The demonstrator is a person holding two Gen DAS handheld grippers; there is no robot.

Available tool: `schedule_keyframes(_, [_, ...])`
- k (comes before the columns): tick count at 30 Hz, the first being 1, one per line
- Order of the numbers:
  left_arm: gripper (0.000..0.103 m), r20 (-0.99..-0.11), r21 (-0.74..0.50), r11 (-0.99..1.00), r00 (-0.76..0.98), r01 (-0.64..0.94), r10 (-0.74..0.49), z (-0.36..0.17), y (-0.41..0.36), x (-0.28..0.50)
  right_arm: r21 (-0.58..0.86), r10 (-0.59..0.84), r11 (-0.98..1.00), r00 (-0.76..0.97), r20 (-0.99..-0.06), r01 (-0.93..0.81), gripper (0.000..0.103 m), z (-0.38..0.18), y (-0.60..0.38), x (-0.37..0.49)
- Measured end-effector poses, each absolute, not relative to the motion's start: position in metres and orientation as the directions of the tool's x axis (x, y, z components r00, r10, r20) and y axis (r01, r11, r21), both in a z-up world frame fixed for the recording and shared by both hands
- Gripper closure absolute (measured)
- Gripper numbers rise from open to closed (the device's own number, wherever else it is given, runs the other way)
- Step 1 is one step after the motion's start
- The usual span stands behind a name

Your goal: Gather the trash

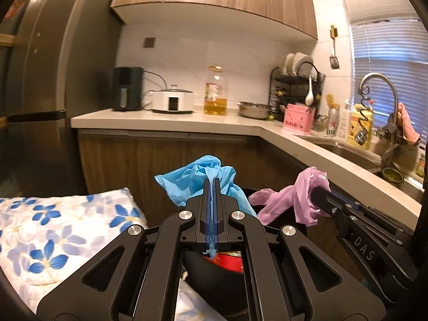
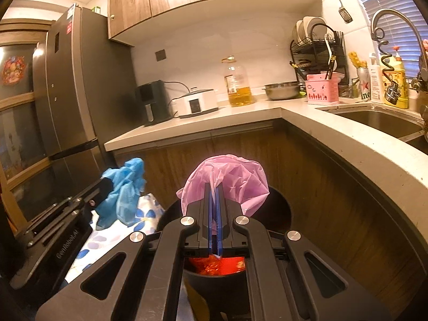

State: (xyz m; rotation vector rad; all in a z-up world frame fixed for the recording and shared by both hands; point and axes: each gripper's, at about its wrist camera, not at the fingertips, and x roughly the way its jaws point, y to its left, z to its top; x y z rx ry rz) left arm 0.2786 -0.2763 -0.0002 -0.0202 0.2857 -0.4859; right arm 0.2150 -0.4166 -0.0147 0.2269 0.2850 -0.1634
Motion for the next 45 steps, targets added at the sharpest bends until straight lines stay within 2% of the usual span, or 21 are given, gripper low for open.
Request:
schedule_keyframes(14, [0.102, -0.306, -0.095, 0.849, 0.796, 0.520, -0.522, -0.021, -0.303, 0.304, 0.206, -0.132, 0.957, 0.938, -0.321, 0.205, 0.100, -0.022, -0.430, 0.236])
schedule_keyframes(16, [0.097, -0.316, -0.083, 0.855, 0.800, 0.512, -0.510, -0.024, -0.304, 0.307, 0.207, -0.127, 0.958, 0.938, -0.322, 0.200, 0.099, -0.023, -0.430, 0.238])
schedule_keyframes(18, [0.085, -0.320, -0.092, 0.856, 0.799, 0.509, -0.509, -0.026, -0.302, 0.309, 0.204, -0.123, 0.959, 0.938, -0.325, 0.196, 0.098, -0.023, -0.430, 0.240])
schedule_keyframes(19, [0.081, -0.321, -0.097, 0.856, 0.799, 0.507, -0.509, -0.026, -0.300, 0.310, 0.203, -0.120, 0.960, 0.937, -0.329, 0.194, 0.096, -0.024, -0.430, 0.241])
schedule_keyframes(20, [0.071, -0.320, -0.100, 0.860, 0.802, 0.501, -0.505, -0.027, -0.298, 0.310, 0.203, -0.119, 0.960, 0.935, -0.333, 0.194, 0.093, -0.024, -0.431, 0.242])
schedule_keyframes(21, [0.062, -0.315, -0.104, 0.863, 0.807, 0.494, -0.500, -0.027, -0.295, 0.310, 0.203, -0.116, 0.960, 0.935, -0.336, 0.192, 0.085, -0.025, -0.431, 0.243])
schedule_keyframes(22, [0.058, -0.312, -0.110, 0.866, 0.811, 0.487, -0.495, -0.026, -0.291, 0.310, 0.203, -0.114, 0.961, 0.935, -0.335, 0.190, 0.077, -0.025, -0.430, 0.243])
schedule_keyframes(29, [0.033, -0.327, -0.126, 0.910, 0.850, 0.394, -0.413, -0.027, -0.262, 0.309, 0.212, -0.134, 0.953, 0.926, -0.353, 0.218, 0.069, -0.027, -0.429, 0.237])
schedule_keyframes(31, [0.027, -0.333, -0.119, 0.921, 0.859, 0.371, -0.389, -0.026, -0.253, 0.305, 0.208, -0.147, 0.950, 0.920, -0.364, 0.234, 0.052, -0.029, -0.427, 0.232])
schedule_keyframes(33, [0.018, -0.335, -0.113, 0.930, 0.868, 0.349, -0.366, -0.026, -0.243, 0.299, 0.209, -0.150, 0.948, 0.916, -0.372, 0.240, 0.045, -0.030, -0.425, 0.226])
schedule_keyframes(37, [0.011, -0.347, -0.103, 0.948, 0.882, 0.300, -0.317, -0.027, -0.222, 0.283, 0.198, -0.154, 0.948, 0.903, -0.400, 0.249, 0.030, -0.031, -0.417, 0.216])
schedule_keyframes(43, [0.007, -0.361, -0.054, 0.964, 0.895, 0.261, -0.262, -0.028, -0.197, 0.252, 0.141, -0.184, 0.953, 0.883, -0.431, 0.268, 0.017, -0.027, -0.393, 0.194])
schedule_keyframes(45, [0.007, -0.360, -0.043, 0.965, 0.897, 0.258, -0.256, -0.026, -0.189, 0.241, 0.128, -0.187, 0.955, 0.879, -0.438, 0.267, 0.016, -0.026, -0.386, 0.186])
